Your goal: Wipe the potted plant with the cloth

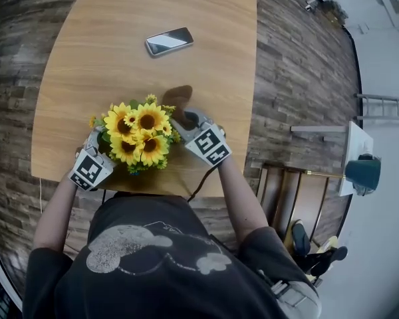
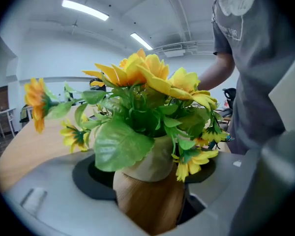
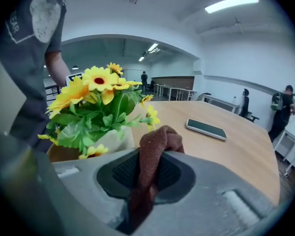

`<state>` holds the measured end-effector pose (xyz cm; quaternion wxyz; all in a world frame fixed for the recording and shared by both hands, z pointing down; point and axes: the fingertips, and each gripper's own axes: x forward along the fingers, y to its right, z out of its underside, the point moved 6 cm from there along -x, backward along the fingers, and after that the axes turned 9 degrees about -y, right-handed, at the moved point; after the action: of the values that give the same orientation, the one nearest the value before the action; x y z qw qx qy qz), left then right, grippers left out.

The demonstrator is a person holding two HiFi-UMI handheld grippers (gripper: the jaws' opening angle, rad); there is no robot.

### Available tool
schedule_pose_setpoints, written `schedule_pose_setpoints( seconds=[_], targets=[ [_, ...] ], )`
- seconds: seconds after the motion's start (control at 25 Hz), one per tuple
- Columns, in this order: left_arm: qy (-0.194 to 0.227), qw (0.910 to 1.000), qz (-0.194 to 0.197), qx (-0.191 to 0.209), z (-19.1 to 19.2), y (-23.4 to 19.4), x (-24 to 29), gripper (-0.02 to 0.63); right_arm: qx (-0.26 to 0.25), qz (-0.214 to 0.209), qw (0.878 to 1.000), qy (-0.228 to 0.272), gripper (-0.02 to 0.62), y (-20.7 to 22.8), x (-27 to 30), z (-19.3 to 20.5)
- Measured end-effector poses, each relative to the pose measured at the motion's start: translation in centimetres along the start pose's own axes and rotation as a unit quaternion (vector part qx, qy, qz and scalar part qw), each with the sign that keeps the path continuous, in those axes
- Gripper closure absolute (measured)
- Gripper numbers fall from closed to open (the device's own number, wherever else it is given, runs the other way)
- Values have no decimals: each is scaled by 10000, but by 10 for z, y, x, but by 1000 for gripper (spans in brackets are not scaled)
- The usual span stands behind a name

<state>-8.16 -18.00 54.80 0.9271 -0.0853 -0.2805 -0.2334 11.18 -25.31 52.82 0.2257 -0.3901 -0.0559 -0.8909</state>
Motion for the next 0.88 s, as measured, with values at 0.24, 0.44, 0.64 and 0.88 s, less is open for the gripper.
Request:
schedule_pose_setpoints(
  seconds=[0.24, 0.44, 0.64, 0.88],
  targets=[
    [-45, 9979, 573, 291, -9, 14, 14, 210, -358, -799, 9959, 217, 549, -3, 9, -21],
    [-97, 9973, 645, 329, -11, 22, 19, 209, -357, -1076, 9931, 312, 551, -5, 19, -33],
    [-39, 9989, 444, -159, -7, 20, 18, 190, -156, -1363, 9903, 209, 551, -2, 18, -29],
    [15, 9993, 9, -378, -6, 18, 15, 190, -6, -1176, 9931, 2, 551, -1, -2, -6]
  ],
)
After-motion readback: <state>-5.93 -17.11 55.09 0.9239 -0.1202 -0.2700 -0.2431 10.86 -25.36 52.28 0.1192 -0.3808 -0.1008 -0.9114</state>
